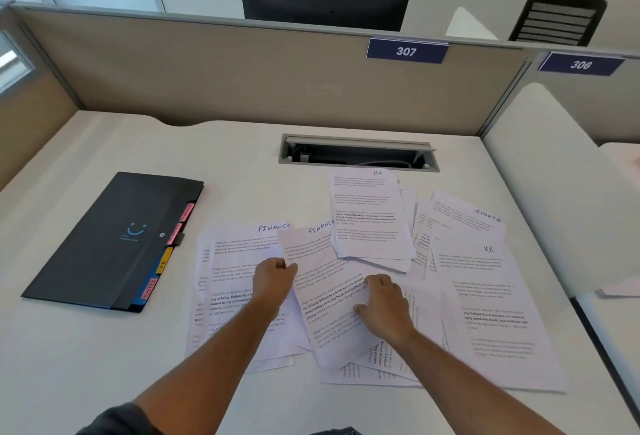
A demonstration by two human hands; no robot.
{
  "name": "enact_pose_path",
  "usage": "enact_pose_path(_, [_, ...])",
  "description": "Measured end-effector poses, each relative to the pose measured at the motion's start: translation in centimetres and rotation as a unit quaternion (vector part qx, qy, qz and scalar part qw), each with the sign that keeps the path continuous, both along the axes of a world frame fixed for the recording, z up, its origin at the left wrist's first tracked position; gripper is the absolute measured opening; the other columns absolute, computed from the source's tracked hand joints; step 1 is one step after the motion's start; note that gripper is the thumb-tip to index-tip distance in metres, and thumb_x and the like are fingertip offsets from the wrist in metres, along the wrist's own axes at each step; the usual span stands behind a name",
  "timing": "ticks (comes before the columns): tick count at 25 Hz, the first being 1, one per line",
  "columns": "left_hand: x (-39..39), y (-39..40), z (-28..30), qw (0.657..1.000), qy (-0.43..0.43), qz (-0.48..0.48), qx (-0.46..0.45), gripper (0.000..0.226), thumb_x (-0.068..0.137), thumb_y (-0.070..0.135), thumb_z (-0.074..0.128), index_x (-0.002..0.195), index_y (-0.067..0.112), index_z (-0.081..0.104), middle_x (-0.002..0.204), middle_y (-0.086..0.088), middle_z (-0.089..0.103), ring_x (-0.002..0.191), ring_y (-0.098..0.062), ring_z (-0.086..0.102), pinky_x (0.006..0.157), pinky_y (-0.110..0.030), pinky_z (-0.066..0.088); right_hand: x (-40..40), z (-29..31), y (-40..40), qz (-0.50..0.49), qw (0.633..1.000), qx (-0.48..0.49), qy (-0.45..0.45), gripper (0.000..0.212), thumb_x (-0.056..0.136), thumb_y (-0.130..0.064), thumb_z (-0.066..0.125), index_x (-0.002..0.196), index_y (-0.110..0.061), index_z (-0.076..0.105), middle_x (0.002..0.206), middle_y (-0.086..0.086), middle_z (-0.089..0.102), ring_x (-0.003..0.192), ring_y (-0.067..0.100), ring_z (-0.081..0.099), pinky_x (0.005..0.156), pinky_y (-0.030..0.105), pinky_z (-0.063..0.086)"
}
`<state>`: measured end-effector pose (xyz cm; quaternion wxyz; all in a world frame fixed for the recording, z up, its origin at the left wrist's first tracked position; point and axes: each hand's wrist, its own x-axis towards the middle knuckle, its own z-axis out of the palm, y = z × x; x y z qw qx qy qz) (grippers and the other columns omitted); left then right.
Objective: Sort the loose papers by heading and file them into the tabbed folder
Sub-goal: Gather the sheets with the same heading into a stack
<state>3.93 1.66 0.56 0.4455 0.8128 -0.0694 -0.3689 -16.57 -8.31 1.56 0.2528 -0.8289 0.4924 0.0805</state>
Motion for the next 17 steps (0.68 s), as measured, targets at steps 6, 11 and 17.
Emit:
enact_pose_path(6, [-0.8,-0.3,0.1,0.999,0.022,-0.027,-0.022,0.022,0.087,0.004,0.069,0.105,0.014,0.062,0.107,-0.004,0.072,0.094,-0.027,0.071,0.081,-0.047,0.063,-0.1,0.2,0.0,0.007,1.0,-0.002,-0.002,0.056,0.095,-0.04,0.065,0.143,-0.018,0.045,0.145,0.001,0.045,0.135,0.023,0.043,0.107,0.041,0.038])
enact_pose_path(11, [-0.5,0.1,0.2,1.0,-0.005,-0.016,-0.026,0.026,0.087,0.009,0.074,0.111,0.013,0.065,0.106,0.001,0.072,0.091,-0.022,0.072,0.08,-0.043,0.063,0.1,0.3,-0.2,-0.024,0.999,-0.004,-0.039,0.052,0.098,-0.04,0.062,0.142,-0.019,0.048,0.144,0.002,0.049,0.133,0.024,0.047,0.108,0.042,0.039])
enact_pose_path(17, [0.4,1.6,0.7,0.997,0.009,0.037,-0.067,0.023,0.09,0.016,0.075,0.11,0.013,0.065,0.103,0.0,0.074,0.089,-0.022,0.073,0.075,-0.041,0.063,1.3,0.4,0.0,-0.03,0.995,0.026,-0.096,0.048,0.098,-0.041,0.061,0.139,-0.018,0.052,0.138,0.001,0.054,0.124,0.022,0.055,0.104,0.04,0.046])
